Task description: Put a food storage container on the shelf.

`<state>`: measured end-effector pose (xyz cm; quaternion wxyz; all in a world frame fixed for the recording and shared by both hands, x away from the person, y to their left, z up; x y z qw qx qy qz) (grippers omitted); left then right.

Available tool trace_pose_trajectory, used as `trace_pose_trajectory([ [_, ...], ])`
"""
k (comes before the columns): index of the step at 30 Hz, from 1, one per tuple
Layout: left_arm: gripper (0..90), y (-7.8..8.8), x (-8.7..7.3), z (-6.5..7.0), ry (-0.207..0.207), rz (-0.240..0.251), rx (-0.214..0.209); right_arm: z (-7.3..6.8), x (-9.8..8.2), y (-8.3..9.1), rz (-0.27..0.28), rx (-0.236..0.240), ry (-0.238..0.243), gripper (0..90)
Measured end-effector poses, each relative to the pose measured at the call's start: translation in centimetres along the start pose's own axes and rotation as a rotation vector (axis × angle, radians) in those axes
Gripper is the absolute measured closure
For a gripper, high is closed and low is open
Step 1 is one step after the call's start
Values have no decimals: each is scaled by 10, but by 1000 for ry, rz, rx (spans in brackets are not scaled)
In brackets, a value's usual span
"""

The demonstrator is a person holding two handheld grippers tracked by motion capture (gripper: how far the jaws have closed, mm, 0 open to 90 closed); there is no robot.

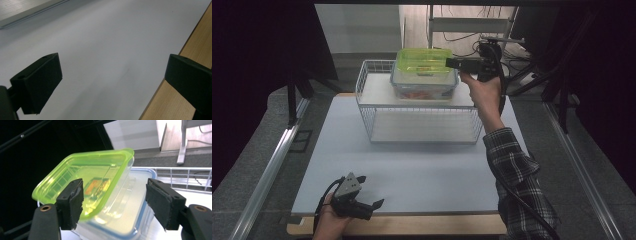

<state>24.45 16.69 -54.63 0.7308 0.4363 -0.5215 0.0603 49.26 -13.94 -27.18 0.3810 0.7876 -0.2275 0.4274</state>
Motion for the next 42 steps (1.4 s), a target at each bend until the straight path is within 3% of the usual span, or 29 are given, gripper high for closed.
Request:
trace_pose_trajectory([
  [6, 12, -1, -1, 0, 10, -3, -12, -2, -12, 10, -14, 46, 30, 258],
  [17, 8, -1, -1, -1, 24, 11, -22, -5, -34, 22, -33, 48, 126, 182],
  [25, 4, -2, 0, -1, 23, 4, -22, -10, -52, 26, -42, 76, 161, 147],
  [32, 4, -2, -1, 0, 23, -5, -20, -13, -70, 26, -55, 61, 232, 134],
  [42, 9, -3, -1, 0, 19, -6, -21, -13, -100, 28, -85, 70, 280, 113],
])
Point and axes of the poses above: each handheld gripper's, and its own axes: y roughly backward along the jaws, x roughly out of its top, z roughly to its right, the point moved 4 cm from there along -y, roughly forward along the jaws, and after that the axes turned 1 degree about -x, right-handed, at the moved point
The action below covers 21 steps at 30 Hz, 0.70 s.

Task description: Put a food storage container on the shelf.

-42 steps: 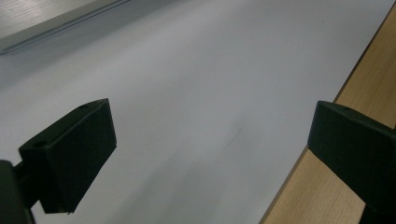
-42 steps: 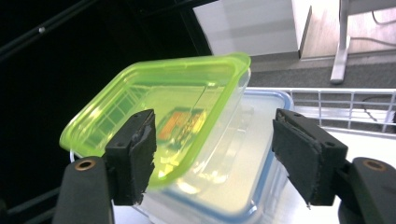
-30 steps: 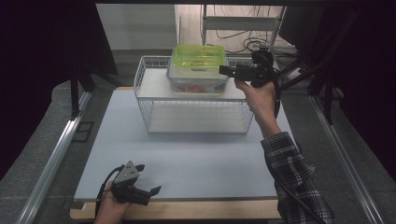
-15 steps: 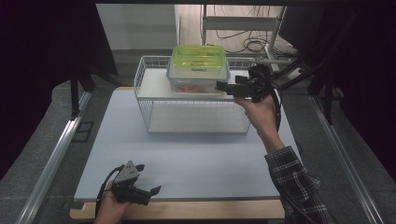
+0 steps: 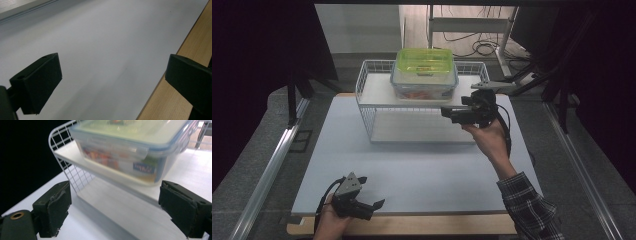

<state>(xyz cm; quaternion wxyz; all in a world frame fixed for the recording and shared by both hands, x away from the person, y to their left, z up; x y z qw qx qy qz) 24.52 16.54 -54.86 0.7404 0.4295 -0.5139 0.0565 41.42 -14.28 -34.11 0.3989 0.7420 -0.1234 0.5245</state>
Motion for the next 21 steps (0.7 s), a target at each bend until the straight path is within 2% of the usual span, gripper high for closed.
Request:
trace_pose_trajectory([
  [9, 12, 0, 0, 1, -2, 0, -4, -3, -25, 4, -14, 15, 26, 84],
  [19, 12, 0, 0, 0, -4, 0, -1, -10, -63, 8, -56, 17, 93, 30],
  [21, 11, 0, 0, 0, -5, 0, -1, -11, -70, 9, -64, 25, 92, 28],
])
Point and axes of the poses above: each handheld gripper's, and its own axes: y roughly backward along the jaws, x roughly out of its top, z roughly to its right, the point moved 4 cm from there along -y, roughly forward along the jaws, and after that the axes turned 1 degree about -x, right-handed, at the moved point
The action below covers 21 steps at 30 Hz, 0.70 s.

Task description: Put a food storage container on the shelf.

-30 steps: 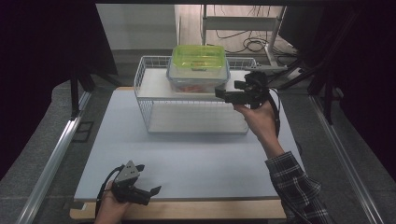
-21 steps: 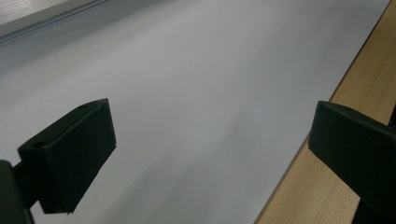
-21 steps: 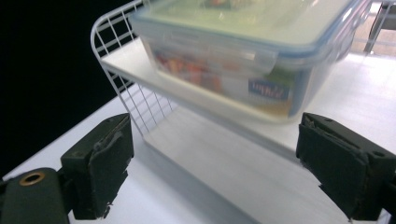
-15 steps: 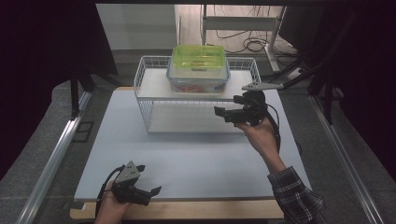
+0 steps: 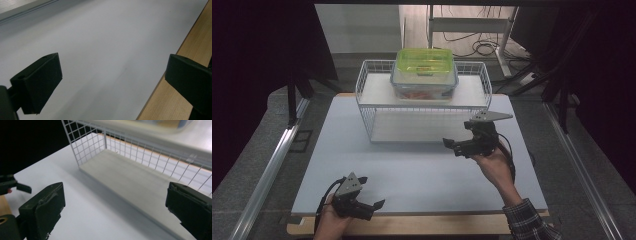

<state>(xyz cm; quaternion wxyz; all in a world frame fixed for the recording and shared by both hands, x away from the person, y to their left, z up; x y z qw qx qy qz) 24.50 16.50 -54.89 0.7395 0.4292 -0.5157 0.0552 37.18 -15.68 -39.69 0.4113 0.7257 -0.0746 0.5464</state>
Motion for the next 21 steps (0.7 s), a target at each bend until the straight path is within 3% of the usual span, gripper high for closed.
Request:
trace_pose_trajectory([
  [10, 11, -1, 0, 0, -1, -3, 0, -9, -36, 1, -30, -27, 37, 22],
  [15, 11, -1, 0, 1, 0, -4, 0, -13, -52, 3, -8, -70, 47, 8],
  [21, 11, -1, -1, 1, -2, -5, -4, -15, -72, 5, -7, -90, 44, 6],
])
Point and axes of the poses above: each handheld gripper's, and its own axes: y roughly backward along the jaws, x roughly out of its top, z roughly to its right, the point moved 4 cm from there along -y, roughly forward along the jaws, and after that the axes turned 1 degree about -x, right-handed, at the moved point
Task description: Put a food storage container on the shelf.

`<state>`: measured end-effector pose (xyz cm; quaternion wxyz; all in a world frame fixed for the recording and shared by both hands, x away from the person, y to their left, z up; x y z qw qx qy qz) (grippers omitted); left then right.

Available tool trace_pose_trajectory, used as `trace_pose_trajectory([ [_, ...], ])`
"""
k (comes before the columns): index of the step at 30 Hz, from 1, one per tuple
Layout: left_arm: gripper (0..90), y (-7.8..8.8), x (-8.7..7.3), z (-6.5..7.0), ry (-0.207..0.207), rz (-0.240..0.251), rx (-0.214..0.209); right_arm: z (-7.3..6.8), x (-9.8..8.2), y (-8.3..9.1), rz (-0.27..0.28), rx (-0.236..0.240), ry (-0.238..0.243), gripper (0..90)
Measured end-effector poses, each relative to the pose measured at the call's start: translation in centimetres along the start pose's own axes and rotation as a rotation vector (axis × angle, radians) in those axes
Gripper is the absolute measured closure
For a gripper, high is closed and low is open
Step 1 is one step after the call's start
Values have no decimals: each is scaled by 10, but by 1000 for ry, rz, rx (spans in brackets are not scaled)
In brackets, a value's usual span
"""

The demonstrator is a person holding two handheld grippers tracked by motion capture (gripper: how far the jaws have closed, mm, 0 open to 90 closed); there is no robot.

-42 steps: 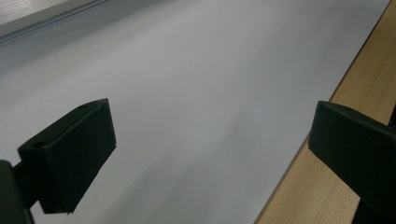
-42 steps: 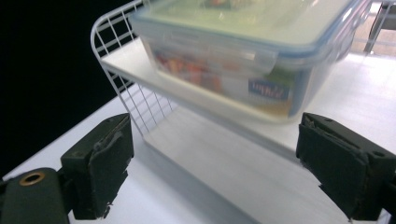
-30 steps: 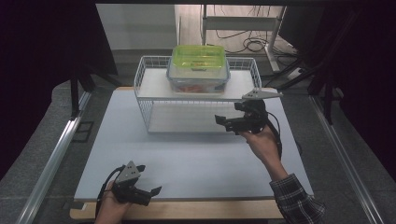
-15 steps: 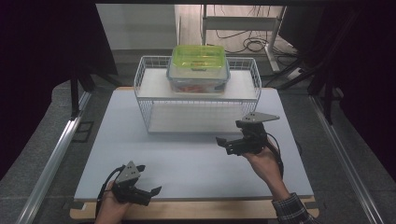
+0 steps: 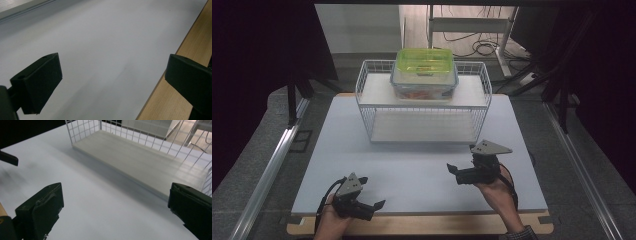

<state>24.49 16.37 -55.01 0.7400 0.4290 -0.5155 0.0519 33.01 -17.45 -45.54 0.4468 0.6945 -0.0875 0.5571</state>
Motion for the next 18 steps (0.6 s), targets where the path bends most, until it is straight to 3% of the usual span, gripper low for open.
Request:
trace_pose_trajectory([
  [10, 31, 0, -1, 2, -10, 5, -14, -4, -41, -6, -9, -1, -17, 7],
  [16, 30, 0, -1, 1, -11, -3, -13, -7, -68, -19, -133, 10, -23, 7],
  [18, 29, 0, -1, 1, -8, -8, -15, -7, -72, -23, -168, -3, -5, 7],
])
Point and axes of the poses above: each handheld gripper's, and its own axes: y roughly backward along the jaws, x roughly out of its top, z roughly to its right, the point moved 4 cm from there along -y, roughly forward along the jaws, and after that the axes turned 1 degree about -x, right-handed, at the moved point
